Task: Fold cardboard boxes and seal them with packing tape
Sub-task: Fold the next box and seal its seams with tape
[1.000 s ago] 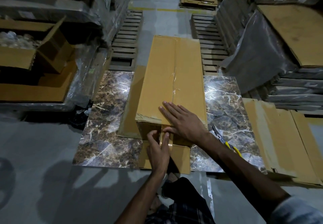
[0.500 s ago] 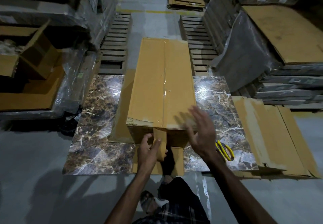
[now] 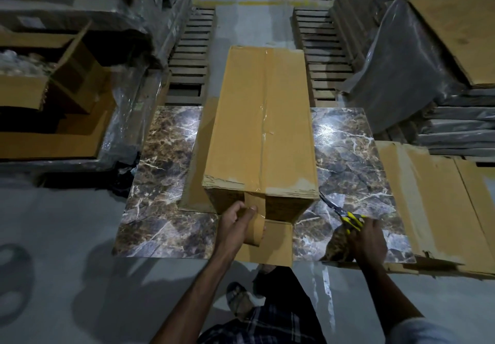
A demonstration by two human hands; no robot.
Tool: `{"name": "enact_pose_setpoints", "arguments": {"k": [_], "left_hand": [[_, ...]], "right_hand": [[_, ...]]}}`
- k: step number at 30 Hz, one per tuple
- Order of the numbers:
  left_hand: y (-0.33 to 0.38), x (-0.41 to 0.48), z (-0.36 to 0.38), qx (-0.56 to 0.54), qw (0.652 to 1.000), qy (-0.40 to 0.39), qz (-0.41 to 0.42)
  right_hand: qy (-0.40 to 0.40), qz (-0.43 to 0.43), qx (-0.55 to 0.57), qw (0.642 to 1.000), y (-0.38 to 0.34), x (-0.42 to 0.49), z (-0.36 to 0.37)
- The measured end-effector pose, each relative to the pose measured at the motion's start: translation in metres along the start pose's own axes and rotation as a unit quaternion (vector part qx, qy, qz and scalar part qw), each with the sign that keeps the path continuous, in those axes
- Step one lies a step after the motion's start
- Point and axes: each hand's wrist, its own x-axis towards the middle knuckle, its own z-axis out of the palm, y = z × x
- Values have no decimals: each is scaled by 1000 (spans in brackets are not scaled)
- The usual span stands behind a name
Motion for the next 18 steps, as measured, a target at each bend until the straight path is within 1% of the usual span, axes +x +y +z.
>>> {"name": "enact_pose_setpoints", "arguments": {"k": [3, 6, 10, 12, 14, 16, 17, 18], "left_hand": [[-4, 1, 0, 10, 1000, 16, 13], [-20, 13, -6, 24, 999, 22, 19], [-7, 3, -3, 35, 998, 19, 43], [-5, 2, -4, 35, 998, 18, 54], [-8, 4, -5, 47, 996, 15, 68], [-9, 5, -5, 61, 994, 24, 87], [-10, 5, -5, 69, 993, 26, 93], [-11, 4, -6, 75, 992, 28, 99]], "right_hand": [[-18, -3, -10, 1000, 16, 6, 7], [-71, -24, -19, 997, 21, 17, -4], [-151, -17, 18, 988, 31, 18, -28], [-200, -40, 68, 977, 37, 4, -47], [-227, -73, 181, 954, 29, -26, -80], [-246, -63, 293, 922, 20, -48, -114], [-271, -68, 335, 900, 16, -57, -131], [-301, -97, 348, 882, 12, -64, -148]]}}
